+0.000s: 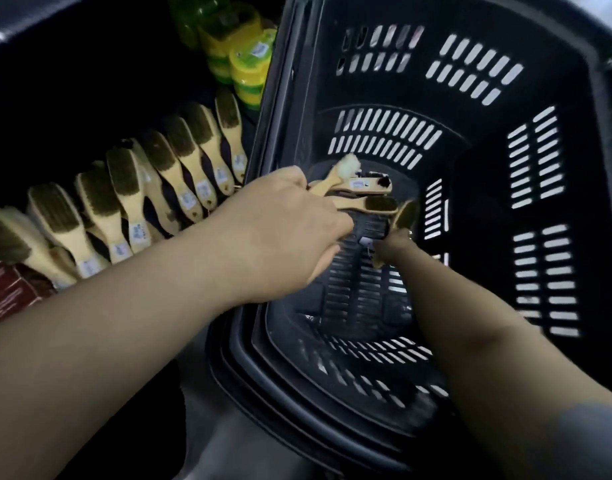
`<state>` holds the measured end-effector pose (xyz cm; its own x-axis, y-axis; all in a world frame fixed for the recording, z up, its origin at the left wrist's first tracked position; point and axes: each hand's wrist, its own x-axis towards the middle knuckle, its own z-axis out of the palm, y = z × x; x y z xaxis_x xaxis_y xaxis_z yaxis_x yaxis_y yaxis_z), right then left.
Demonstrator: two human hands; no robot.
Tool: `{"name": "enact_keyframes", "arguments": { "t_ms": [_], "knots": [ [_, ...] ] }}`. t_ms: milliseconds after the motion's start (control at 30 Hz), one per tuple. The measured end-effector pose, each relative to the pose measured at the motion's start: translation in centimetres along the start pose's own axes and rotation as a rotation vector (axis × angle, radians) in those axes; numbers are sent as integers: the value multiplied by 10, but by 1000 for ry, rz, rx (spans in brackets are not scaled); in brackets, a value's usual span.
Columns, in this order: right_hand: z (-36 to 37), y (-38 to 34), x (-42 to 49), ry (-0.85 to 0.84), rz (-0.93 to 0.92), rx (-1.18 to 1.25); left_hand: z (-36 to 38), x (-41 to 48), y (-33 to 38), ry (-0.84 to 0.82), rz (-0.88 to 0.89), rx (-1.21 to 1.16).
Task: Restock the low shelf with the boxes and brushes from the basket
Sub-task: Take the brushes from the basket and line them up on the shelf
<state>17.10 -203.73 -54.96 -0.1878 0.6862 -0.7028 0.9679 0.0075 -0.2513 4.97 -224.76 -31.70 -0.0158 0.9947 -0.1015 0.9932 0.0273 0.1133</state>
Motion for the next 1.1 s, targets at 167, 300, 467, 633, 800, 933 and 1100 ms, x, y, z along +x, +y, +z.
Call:
{"name": "enact_keyframes", "arguments": {
  "t_ms": [167,300,467,633,800,933,1100],
  "knots": [
    [18,13,9,126,101,54,1,-2,1,16,-1,47],
    [-12,-14,-7,-149,136,244,3,2,8,-63,-18,67],
    [-77,-41,-61,-442,19,568,5,6,16,64,-5,-66],
    [-109,-40,-136,-832,-269,866,-1,10,35,173,-331,-664],
    [-99,-39,-190,-871,-345,1002,4,25,35,18,-745,-1325],
    [-81,-34,-217,-554,-542,798,7,24,35,6,-766,-1731],
    [-74,-42,-236,-283,-957,277,6,25,35,33,-825,-1966]
  ]
}}
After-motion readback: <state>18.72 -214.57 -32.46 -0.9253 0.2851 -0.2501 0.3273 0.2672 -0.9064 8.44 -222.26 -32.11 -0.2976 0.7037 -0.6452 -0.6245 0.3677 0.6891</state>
